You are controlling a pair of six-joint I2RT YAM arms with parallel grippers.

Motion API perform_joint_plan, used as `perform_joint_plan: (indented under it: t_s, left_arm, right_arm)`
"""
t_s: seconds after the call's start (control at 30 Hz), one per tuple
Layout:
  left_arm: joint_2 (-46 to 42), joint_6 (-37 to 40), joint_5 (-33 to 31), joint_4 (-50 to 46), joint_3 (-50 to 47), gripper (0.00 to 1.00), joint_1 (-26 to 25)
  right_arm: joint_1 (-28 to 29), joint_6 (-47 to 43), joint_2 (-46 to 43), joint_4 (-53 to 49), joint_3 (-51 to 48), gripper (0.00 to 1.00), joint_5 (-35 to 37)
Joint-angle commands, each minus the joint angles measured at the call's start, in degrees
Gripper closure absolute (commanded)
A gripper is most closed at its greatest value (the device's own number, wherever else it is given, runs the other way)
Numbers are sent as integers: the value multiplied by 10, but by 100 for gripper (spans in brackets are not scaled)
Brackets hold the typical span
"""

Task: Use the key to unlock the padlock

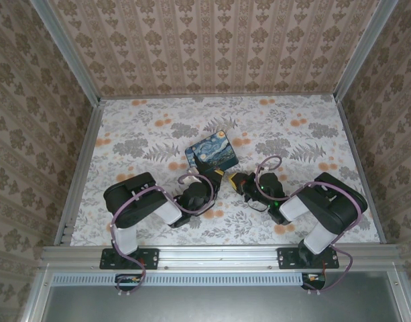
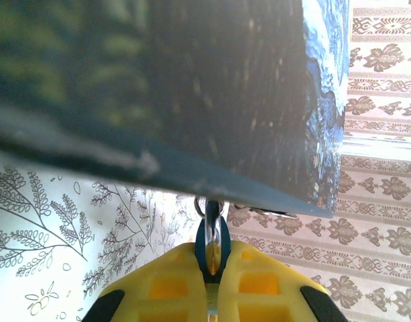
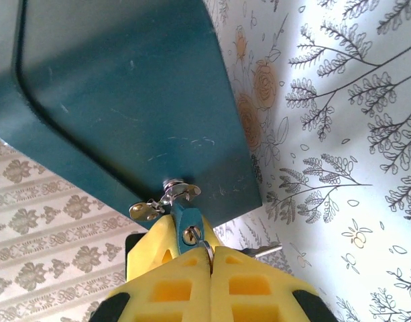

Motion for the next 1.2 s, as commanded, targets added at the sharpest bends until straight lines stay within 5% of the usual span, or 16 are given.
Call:
perform_joint_plan:
  t_s: [0.0, 1.17]
  left_arm:
    - [15, -38, 56, 15, -3, 100, -20]
    - [29, -42, 66, 18, -1, 100, -27]
  right_arm:
    - [12, 56, 15, 51, 2, 100, -2]
    - [-3, 102, 67, 81, 54, 100, -39]
